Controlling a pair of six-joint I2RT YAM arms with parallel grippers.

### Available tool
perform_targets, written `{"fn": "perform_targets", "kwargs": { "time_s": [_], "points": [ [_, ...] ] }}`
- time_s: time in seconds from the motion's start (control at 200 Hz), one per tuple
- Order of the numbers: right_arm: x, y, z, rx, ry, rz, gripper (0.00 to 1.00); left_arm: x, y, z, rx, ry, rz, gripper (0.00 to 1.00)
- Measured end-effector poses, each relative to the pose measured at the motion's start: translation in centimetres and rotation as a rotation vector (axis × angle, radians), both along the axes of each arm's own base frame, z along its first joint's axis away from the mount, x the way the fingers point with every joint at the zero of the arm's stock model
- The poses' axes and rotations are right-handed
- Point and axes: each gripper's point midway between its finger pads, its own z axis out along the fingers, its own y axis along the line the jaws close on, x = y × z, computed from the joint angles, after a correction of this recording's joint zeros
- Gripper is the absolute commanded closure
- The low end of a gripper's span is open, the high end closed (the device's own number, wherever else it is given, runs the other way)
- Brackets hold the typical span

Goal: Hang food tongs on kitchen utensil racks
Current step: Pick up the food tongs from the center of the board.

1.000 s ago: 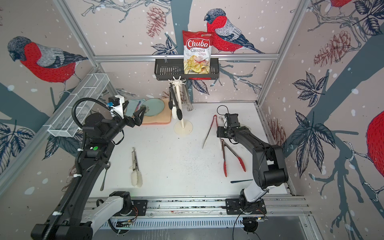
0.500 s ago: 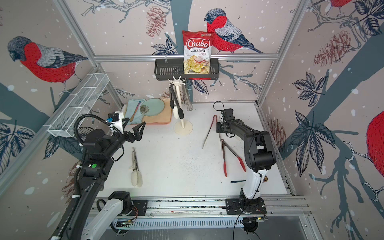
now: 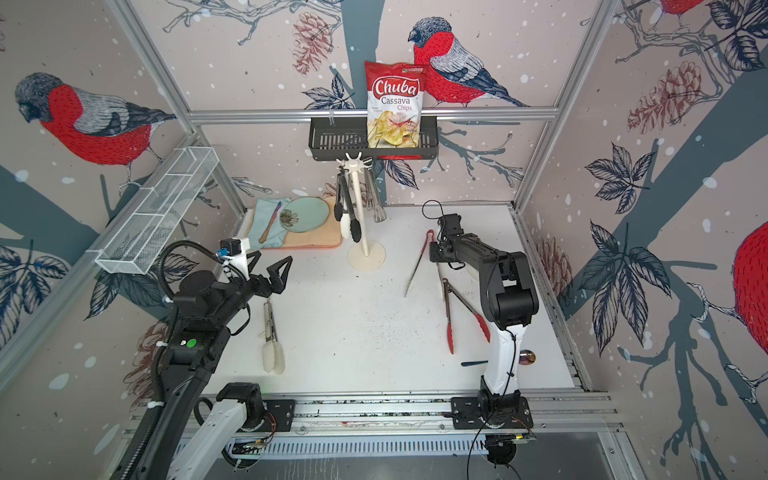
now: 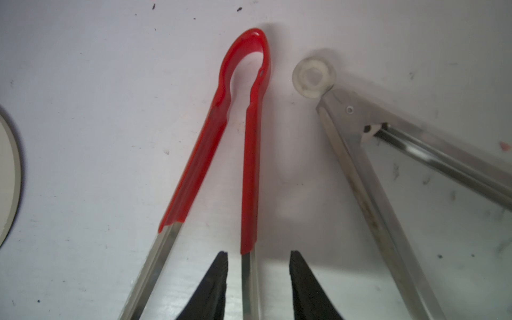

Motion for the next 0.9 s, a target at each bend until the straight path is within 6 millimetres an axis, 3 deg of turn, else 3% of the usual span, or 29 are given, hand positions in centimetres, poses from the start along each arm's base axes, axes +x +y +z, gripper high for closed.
{"fn": "perform_targets", "kwargs": {
  "time_s": [0.085,0.3,0.685,0.795,0.9],
  "points": [
    [0.4,0.1,-0.2,-0.009,0.005,0.002,0.72,-0.2,0.1,-0.9,-0.007,0.02,0.004,0.01],
    [0.9,0.2,-1.3,-0.022,0.032,0.007,0.76,-0.7,0.5,-2.9,-0.017,0.066,0.031,0.01],
    [1.2,0.1,-1.6,-0.051,0.028,0.023,0.97,-0.7,0.6,-4.5,-0.019,0.103,0.04,0.02],
    [1.0,-0.1,-0.8,-0.062,0.013,0.032,0.98,-0.7,0.6,-4.8,-0.019,0.108,0.04,0.02],
    [1.0,-0.1,1.4,-0.066,-0.033,0.032,0.98,-0.7,0.6,-5.2,-0.019,0.117,0.04,0.02]
  ]
}}
